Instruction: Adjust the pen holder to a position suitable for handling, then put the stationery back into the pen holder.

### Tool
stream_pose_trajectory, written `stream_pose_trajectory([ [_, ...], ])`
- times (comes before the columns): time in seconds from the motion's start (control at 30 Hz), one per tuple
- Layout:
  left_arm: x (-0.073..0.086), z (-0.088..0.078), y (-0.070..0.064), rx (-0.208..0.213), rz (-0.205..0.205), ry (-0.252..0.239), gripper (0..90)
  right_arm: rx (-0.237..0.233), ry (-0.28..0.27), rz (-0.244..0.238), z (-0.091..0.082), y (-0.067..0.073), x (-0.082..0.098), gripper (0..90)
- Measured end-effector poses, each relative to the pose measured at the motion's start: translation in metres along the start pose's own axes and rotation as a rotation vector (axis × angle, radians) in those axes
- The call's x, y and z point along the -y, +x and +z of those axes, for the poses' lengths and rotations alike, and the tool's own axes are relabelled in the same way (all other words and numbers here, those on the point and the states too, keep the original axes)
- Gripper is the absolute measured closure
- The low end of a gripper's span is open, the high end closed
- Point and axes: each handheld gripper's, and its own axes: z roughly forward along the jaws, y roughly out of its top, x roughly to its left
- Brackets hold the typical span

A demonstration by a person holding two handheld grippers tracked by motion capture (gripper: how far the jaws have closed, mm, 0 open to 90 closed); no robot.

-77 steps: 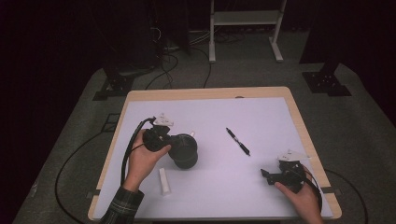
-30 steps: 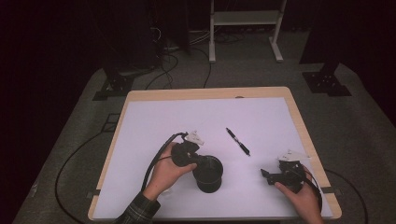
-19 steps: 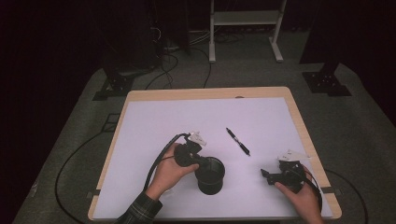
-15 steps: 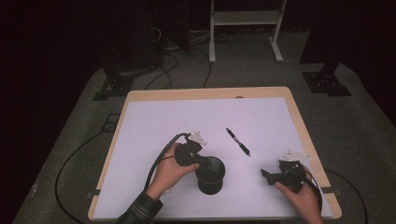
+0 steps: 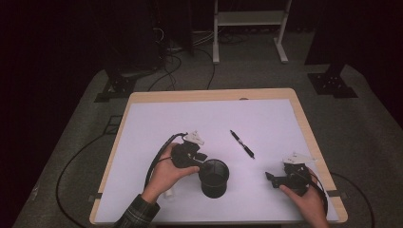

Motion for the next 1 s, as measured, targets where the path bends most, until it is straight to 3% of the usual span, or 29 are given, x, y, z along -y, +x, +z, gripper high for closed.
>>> stream_pose_trajectory([
  [0.37, 0.000, -0.018, -0.005, -0.003, 0.005, -0.043, 34.0, 0.001, 0.000, 0.001, 0.000, 0.000, 0.000, 12.0],
  [0.77, 0.010, -0.047, 0.004, -0.045, -0.001, -0.089, 28.4, 0.000, 0.001, 0.001, 0.000, 0.000, 0.000, 11.9],
  [0.9, 0.018, -0.059, 0.010, -0.074, -0.014, -0.112, 27.4, 0.000, 0.000, 0.000, 0.000, 0.000, 0.000, 11.9],
  [1.0, 0.022, -0.063, 0.012, -0.096, -0.006, -0.103, 26.6, 0.000, 0.000, 0.000, 0.000, 0.000, 0.000, 11.9],
])
